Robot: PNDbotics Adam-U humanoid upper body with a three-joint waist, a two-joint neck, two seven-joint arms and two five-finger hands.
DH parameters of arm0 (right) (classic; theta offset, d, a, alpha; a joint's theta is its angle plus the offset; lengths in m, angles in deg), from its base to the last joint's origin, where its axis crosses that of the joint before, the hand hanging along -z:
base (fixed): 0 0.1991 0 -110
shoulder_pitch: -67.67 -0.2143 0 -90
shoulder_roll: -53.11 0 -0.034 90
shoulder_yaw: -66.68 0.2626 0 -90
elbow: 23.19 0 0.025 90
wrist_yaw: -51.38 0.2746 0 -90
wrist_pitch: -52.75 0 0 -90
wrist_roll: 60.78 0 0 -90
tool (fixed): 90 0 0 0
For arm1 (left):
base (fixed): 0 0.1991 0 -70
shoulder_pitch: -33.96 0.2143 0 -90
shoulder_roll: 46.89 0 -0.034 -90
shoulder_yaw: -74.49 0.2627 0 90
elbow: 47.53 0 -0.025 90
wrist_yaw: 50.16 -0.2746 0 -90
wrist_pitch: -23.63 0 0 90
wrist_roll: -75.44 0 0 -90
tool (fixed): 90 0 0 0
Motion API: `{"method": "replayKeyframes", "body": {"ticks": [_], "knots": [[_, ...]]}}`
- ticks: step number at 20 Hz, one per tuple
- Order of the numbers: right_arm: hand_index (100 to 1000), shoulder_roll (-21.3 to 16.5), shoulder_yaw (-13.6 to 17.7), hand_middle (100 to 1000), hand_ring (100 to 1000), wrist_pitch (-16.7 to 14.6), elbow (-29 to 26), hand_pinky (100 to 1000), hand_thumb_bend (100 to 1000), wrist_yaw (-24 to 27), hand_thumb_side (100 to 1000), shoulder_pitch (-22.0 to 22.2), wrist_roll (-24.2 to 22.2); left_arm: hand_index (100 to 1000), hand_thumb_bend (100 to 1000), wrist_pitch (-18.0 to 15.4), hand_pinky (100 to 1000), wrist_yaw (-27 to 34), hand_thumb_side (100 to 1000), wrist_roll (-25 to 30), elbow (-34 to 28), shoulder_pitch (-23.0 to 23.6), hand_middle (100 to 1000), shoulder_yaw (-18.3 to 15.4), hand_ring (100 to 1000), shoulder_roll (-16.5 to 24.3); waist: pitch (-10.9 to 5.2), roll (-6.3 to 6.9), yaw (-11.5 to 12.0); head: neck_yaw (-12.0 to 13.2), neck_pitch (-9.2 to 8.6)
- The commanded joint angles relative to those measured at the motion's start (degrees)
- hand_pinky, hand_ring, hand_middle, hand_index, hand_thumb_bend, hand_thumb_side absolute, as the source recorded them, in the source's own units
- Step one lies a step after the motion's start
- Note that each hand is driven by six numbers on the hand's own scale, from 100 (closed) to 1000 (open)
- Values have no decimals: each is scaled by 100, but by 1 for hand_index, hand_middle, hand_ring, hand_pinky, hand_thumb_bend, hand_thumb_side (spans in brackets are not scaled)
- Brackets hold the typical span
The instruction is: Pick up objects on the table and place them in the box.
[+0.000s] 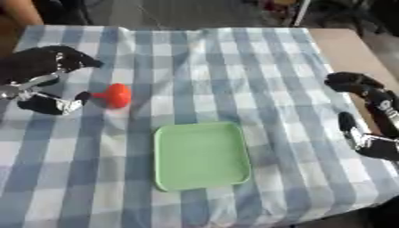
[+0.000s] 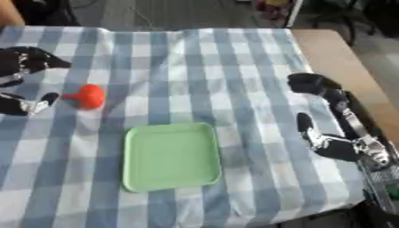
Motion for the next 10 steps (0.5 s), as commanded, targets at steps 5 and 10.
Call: {"method": "replayKeyframes", "body": {"ticks": [5,10], "knots": [[848,-104,25,863,839,-1036,-39,837,100,55,444,-23,-1067,1000,508,-288,905,-599,480,-202,434,-325,823,61,859,-98,-84,12,-6,22,9],[848,-103,23,863,839,-1036,-40,837,100,71,444,-23,-1082,1000,505,-491,908,-886,491,-233,795,-471,823,87,860,-230,-81,8,-14,25,14]]}}
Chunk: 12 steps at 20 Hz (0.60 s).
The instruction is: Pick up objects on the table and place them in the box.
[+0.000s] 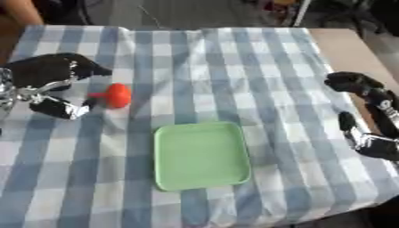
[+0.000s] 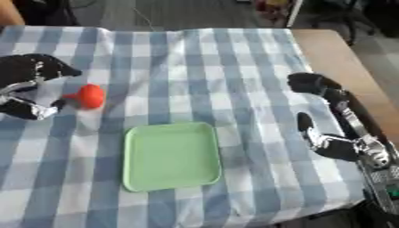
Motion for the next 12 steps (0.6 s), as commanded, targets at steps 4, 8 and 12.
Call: {"method": "replayKeyframes", "body": {"ticks": [4,8,12], "knots": [[848,-104,26,863,839,-1051,-38,836,100,44,445,-18,-1076,1000,506,-220,911,-320,497,-34,238,-226,821,22,861,-32,-79,9,-16,31,18],[848,-102,29,863,839,-1051,-37,836,100,50,444,-14,-1078,1000,504,-311,911,-501,496,-104,356,-279,820,19,860,-94,-82,7,-17,30,21],[848,-99,29,863,839,-1051,-36,836,100,55,444,-9,-1083,1000,497,-347,911,-654,498,-192,452,-333,815,20,859,-159,-84,3,-20,32,26]]}}
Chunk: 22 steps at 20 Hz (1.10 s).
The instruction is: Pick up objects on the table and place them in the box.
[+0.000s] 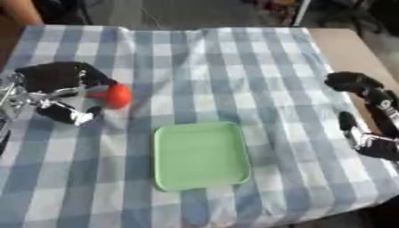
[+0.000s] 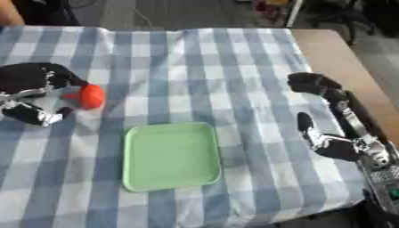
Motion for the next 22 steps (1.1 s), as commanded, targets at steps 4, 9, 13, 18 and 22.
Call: {"method": "replayKeyframes", "body": {"ticks": [4,9,13,18,22], "knots": [[848,-99,30,863,839,-1053,-36,836,100,50,446,-8,-1084,1000,496,-30,911,-247,491,-162,96,-204,812,-10,858,-36,-81,7,-21,35,8],[848,-99,28,863,839,-1053,-34,836,100,55,447,-6,-1091,1000,492,-5,907,-349,483,-306,169,-275,804,-16,855,-105,-79,6,-27,36,8],[848,-99,20,863,839,-1053,-38,836,100,65,446,-16,-1101,1000,503,32,908,-443,476,-405,214,-355,798,-14,852,-166,-68,6,-45,45,-14],[848,-101,11,863,839,-1053,-39,836,100,80,447,-32,-1117,1000,518,79,911,-727,471,-550,340,-469,793,-23,850,-240,-52,-1,-63,65,-29],[848,-99,6,863,839,-1053,-40,837,100,95,446,-42,-1126,1000,523,125,912,-1038,466,-725,508,-562,787,-58,848,-292,-43,-18,-70,81,-36]]}}
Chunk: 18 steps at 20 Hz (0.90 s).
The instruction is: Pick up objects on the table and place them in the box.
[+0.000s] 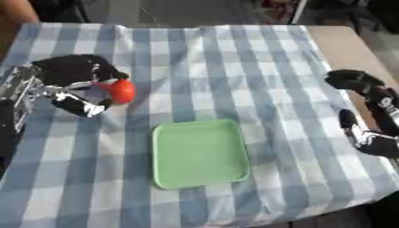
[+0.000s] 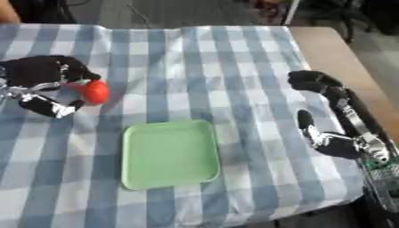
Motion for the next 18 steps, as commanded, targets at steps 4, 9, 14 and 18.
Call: {"method": "replayKeyframes", "body": {"ticks": [4,9,14,18], "knots": [[848,-95,15,863,839,-1077,-43,837,100,61,446,-50,-1113,1000,525,23,912,-437,463,-308,153,-215,779,-65,846,-7,-46,-2,-22,87,-71],[848,-95,13,863,839,-1077,-42,836,100,73,447,-51,-1127,1000,528,16,912,-652,461,-499,217,-232,771,-67,845,-28,-40,-6,-24,100,-74],[848,-93,12,863,839,-1077,-45,836,100,81,446,-59,-1135,1000,527,20,912,-799,454,-634,249,-236,756,-65,842,-44,-36,-2,-38,110,-86],[848,-94,7,863,839,-1077,-48,837,100,87,445,-70,-1144,1000,532,37,909,-915,441,-736,253,-237,727,-59,833,-50,-27,2,-54,113,-100]]}}
